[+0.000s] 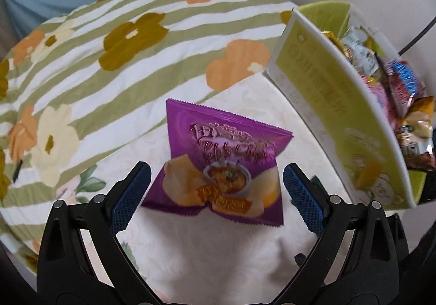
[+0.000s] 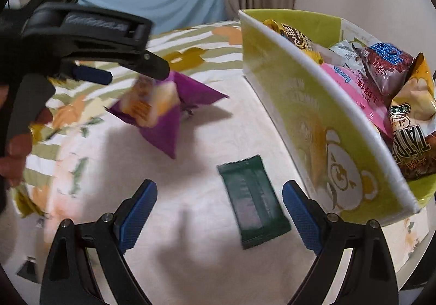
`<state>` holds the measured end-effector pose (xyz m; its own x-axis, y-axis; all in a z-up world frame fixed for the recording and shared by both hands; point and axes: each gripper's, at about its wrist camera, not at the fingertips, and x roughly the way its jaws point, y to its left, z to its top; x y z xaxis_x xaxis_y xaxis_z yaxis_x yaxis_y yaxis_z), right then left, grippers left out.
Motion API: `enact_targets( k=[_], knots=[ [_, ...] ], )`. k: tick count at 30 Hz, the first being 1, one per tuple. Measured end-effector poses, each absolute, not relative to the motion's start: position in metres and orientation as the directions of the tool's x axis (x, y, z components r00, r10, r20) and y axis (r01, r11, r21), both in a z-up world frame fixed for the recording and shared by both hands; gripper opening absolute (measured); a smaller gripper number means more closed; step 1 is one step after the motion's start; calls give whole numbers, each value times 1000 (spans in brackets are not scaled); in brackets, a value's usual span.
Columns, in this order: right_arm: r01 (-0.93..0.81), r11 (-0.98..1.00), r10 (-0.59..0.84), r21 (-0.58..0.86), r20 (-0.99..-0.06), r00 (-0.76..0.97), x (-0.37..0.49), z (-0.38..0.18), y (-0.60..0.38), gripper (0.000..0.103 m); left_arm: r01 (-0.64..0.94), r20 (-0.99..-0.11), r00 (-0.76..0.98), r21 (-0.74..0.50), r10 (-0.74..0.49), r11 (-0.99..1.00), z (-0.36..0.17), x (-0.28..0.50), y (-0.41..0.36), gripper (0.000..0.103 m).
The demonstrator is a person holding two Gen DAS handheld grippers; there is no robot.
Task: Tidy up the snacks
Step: 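Grasp the purple potato chips bag with the left gripper while the right grasps the green packet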
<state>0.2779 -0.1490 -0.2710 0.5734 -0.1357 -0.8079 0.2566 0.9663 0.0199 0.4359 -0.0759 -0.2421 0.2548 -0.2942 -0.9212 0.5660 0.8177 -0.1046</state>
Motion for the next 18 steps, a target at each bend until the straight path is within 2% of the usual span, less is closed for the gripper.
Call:
enact_targets(
  k=[3, 9, 16, 18],
  knots=[
    [262, 965, -156, -2, -806, 570, 281, -281, -153, 92, 567, -929, 250, -88, -273, 819, -253, 442, -84, 97],
    [283, 958, -128, 49, -809, 574, 283, -292, -164, 91, 587, -931, 248, -77, -269, 806, -270, 450, -94, 97],
    [260, 964, -105, 59, -813, 573, 285, -300, -163, 90, 576, -933, 177, -160, -313, 802, -287, 458, -85, 96],
    [261, 963, -101, 61, -818, 566, 286, -303, -164, 85, 576, -932, 173, -167, -319, 800, -288, 457, -83, 96]
  ],
)
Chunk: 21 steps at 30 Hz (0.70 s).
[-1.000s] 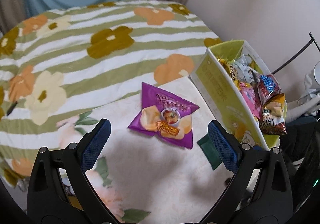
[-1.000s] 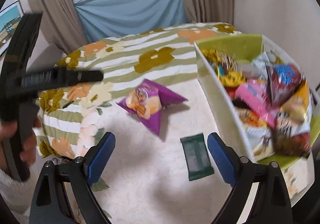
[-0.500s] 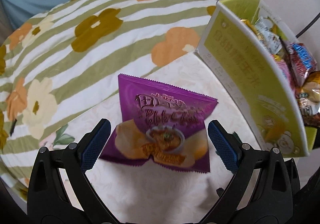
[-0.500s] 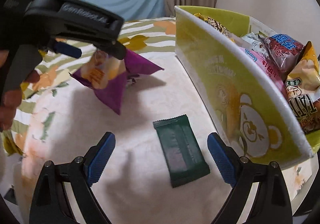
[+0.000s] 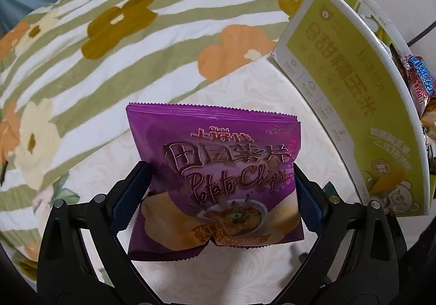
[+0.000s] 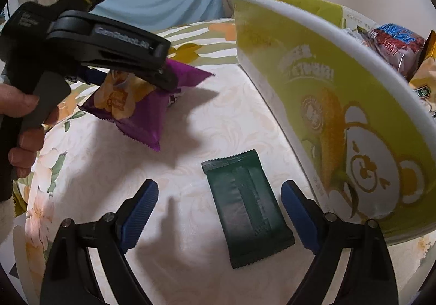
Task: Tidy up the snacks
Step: 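Grasp the purple potato chips bag with the left gripper while the right grasps the green packet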
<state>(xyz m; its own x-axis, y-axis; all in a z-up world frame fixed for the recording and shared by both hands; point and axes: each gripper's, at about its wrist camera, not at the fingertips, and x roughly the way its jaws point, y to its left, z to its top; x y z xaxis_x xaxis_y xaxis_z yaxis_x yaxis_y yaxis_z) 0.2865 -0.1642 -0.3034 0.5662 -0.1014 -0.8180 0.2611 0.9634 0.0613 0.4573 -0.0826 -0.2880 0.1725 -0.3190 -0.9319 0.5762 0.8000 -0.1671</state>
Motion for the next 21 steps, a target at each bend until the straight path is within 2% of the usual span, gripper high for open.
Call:
enact_targets(
  k=[4, 6, 12, 19, 21],
  knots=[
    [267, 961, -86, 78, -830, 552, 287, -311, -171, 77, 570, -941, 149, -170, -305, 804, -296, 453, -79, 95],
    [264, 962, -85, 75, -833, 547, 287, -314, -173, 74, 564, -950, 148, -148, -276, 812, -303, 450, -76, 90],
    [236, 971, -99, 40, -831, 547, 287, -317, -169, 74, 546, -943, 142, -178, -300, 819, -302, 445, -62, 81],
    [208, 978, -105, 15, -826, 554, 283, -316, -164, 74, 526, -941, 130, -202, -313, 826, -296, 433, -47, 79],
    [209, 978, -107, 14, -825, 555, 282, -315, -165, 70, 517, -940, 124, -213, -318, 829, -294, 428, -41, 79]
  ],
)
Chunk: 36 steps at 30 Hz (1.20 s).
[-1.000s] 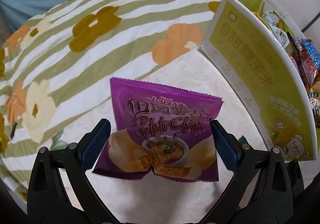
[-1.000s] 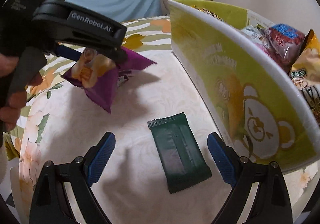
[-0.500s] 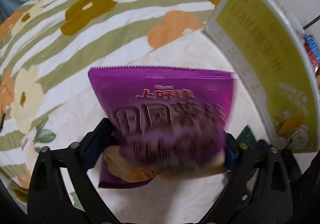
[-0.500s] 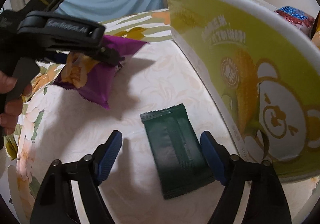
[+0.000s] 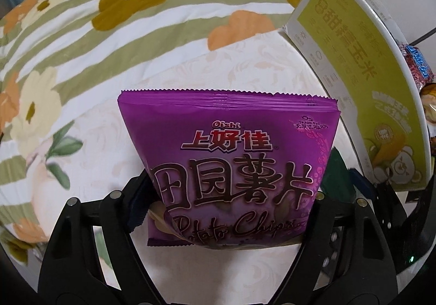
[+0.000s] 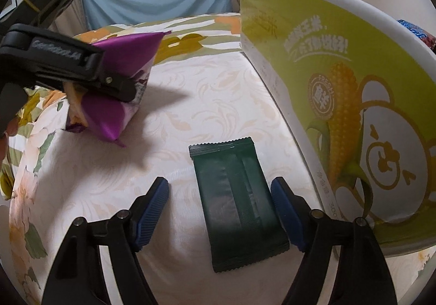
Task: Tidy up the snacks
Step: 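Grasp the purple potato chips bag with the left gripper while the right grasps the green packet, then carry both packets over the box and open both grippers to drop them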
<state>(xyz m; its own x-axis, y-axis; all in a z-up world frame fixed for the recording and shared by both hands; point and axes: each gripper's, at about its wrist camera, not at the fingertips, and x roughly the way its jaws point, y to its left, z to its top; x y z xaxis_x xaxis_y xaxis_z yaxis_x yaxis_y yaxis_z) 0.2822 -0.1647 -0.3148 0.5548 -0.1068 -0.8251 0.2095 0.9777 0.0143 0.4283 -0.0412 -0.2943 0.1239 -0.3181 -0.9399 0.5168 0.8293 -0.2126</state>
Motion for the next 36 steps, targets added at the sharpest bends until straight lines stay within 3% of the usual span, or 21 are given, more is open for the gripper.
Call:
enact_targets(
  k=[9, 18, 26, 36],
  knots=[
    [220, 975, -140, -21, -829, 541, 270, -310, -168, 42, 454, -929, 124, -259, -348, 853, -286, 402, -16, 79],
    [212, 977, -104, 16, -834, 542, 267, -297, -171, 41, 441, -915, 170, -263, -367, 858, -260, 383, 0, 79],
    [161, 986, -67, 41, -790, 610, 249, -224, -169, 41, 442, -853, 252, -319, -458, 838, -197, 372, -1, 79],
    [159, 982, -35, 105, -719, 694, 235, -128, -219, 41, 486, -797, 356, -288, -488, 825, -119, 363, -59, 79]
  ],
)
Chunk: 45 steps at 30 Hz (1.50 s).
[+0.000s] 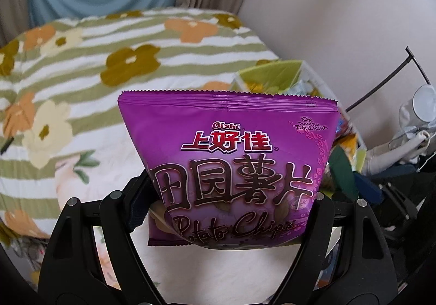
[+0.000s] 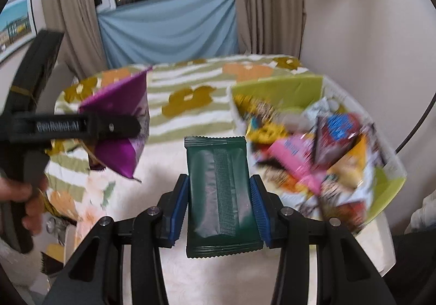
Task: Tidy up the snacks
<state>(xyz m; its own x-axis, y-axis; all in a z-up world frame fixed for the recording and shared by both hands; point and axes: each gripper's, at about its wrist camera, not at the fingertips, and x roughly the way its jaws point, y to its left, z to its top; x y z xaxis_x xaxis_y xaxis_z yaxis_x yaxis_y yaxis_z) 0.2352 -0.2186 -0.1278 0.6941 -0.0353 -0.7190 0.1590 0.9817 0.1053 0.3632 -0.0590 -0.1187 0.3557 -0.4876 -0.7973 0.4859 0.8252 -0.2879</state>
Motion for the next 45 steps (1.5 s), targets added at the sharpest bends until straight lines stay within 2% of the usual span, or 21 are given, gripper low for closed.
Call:
enact_targets(
  k=[6, 14, 16, 18, 21, 30, 42, 44, 45],
  knots=[
    [133, 986, -28, 105, -676, 737, 240, -95, -274, 41, 478, -782, 405, -260, -473, 839, -92, 365, -129, 79],
    [93, 989, 8, 118, -656, 755, 250, -81, -363, 41, 447, -794, 422, -238, -438, 862, -99, 385, -235, 80],
    [83, 989, 16, 119, -658, 753, 250, -81, -379, 41, 453, -783, 426, -248, -452, 856, -101, 388, -253, 83],
    [74, 989, 28, 125, -663, 748, 254, -83, -396, 41, 446, -793, 441, -213, -420, 870, -104, 390, -272, 99],
    [59, 989, 49, 136, -675, 736, 257, -86, -412, 41, 420, -806, 460, -172, -373, 891, -107, 388, -286, 102],
    [-10, 985, 126, 173, -673, 729, 258, -89, -423, 41, 322, -834, 469, -146, -292, 935, -116, 354, -252, 102],
    [-193, 963, 269, 187, -688, 674, 285, -94, -383, 42, 197, -851, 487, -113, -197, 974, -123, 316, -195, 102],
    [-218, 955, 295, 200, -699, 651, 294, -100, -377, 47, 177, -856, 481, -119, -191, 977, -127, 313, -187, 102],
    [-225, 954, 297, 197, -710, 639, 297, -104, -373, 59, 167, -858, 477, -125, -191, 978, -130, 309, -181, 102]
  ],
)
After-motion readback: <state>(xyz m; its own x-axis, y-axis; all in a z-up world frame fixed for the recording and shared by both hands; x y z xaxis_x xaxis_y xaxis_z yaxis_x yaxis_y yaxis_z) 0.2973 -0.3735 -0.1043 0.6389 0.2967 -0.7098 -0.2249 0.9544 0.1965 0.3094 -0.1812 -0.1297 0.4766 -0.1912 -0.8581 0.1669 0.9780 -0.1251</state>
